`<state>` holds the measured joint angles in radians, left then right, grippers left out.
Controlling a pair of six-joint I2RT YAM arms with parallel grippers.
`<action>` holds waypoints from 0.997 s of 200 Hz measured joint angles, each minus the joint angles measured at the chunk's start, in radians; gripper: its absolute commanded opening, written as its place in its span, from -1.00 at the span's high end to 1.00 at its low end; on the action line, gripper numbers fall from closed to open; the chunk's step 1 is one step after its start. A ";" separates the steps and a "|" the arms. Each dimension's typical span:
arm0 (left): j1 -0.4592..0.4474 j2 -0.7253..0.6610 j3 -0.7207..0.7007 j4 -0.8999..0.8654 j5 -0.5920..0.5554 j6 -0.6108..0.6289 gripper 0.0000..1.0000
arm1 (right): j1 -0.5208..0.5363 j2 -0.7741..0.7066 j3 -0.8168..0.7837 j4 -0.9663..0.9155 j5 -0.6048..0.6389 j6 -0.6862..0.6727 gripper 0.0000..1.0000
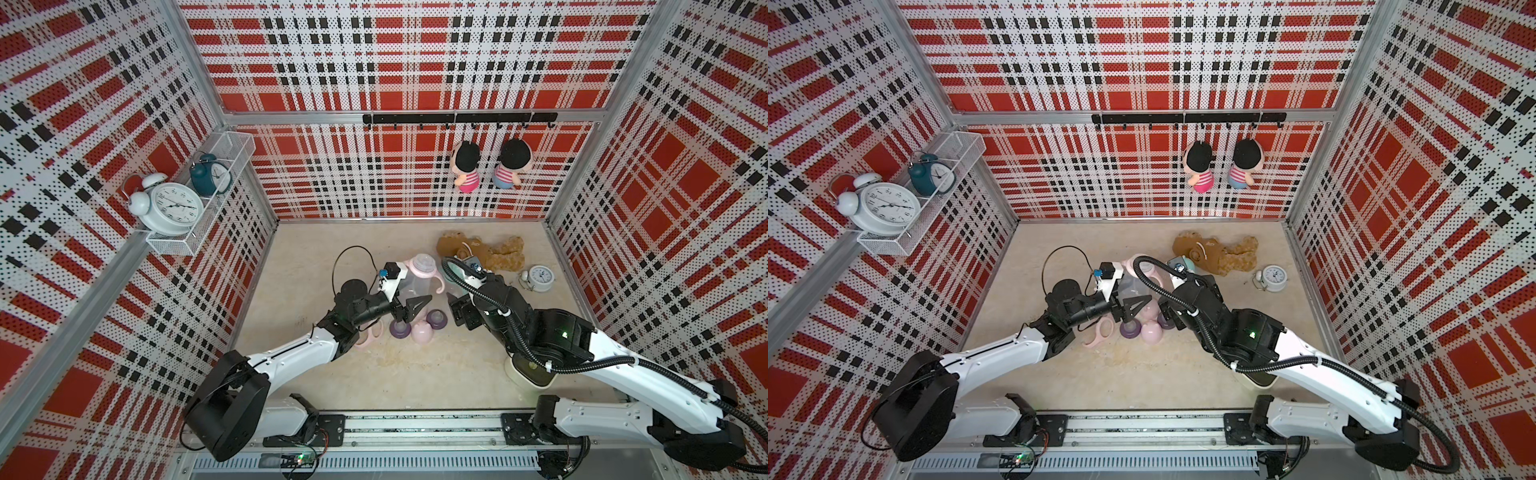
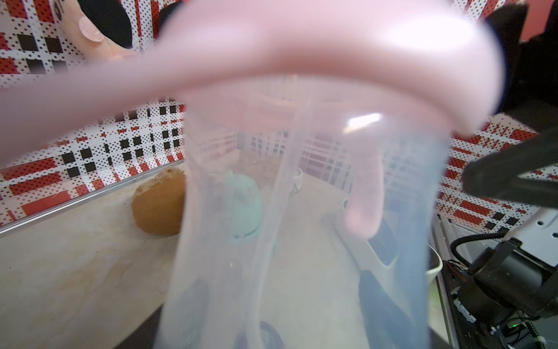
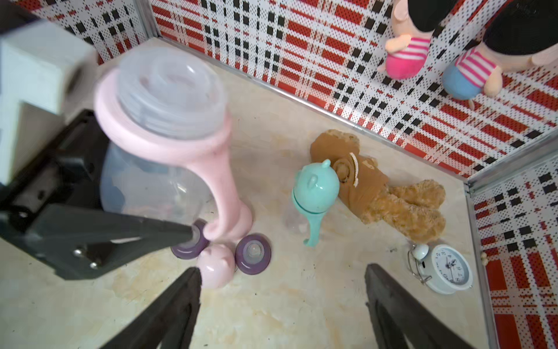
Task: Assemble the baby bottles
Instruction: Put on the handle of the baby bottle, then pick up the nipple from the center of the board.
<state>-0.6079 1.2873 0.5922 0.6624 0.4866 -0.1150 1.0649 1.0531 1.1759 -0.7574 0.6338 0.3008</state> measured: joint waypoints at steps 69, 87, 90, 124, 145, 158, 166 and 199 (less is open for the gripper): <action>0.060 -0.144 -0.074 0.003 -0.050 -0.017 1.00 | -0.080 -0.013 -0.241 0.072 -0.201 0.083 -0.72; 0.076 -0.176 -0.087 0.002 -0.065 -0.027 1.00 | -0.084 0.010 -0.299 0.135 -0.257 0.090 -0.70; 0.078 -0.180 -0.088 0.002 -0.068 -0.032 1.00 | -0.084 0.015 -0.306 0.146 -0.265 0.091 -0.69; 0.092 -0.227 -0.089 -0.003 -0.095 -0.041 1.00 | -0.085 0.135 -0.357 0.282 -0.356 0.094 -0.65; 0.092 -0.254 -0.090 -0.004 -0.121 -0.044 1.00 | -0.085 0.209 -0.361 0.364 -0.402 0.089 -0.66; 0.092 -0.273 -0.095 -0.005 -0.137 -0.047 1.00 | -0.085 0.246 -0.362 0.416 -0.425 0.083 -0.66; 0.092 -0.284 -0.099 -0.006 -0.148 -0.050 1.00 | -0.085 0.270 -0.362 0.449 -0.438 0.077 -0.65; 0.104 -0.317 -0.101 -0.007 -0.190 -0.063 1.00 | -0.085 0.357 -0.361 0.560 -0.494 0.043 -0.64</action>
<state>-0.5041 0.9707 0.4911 0.6552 0.2962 -0.1783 0.9794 1.4097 0.8146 -0.1974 0.1402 0.3443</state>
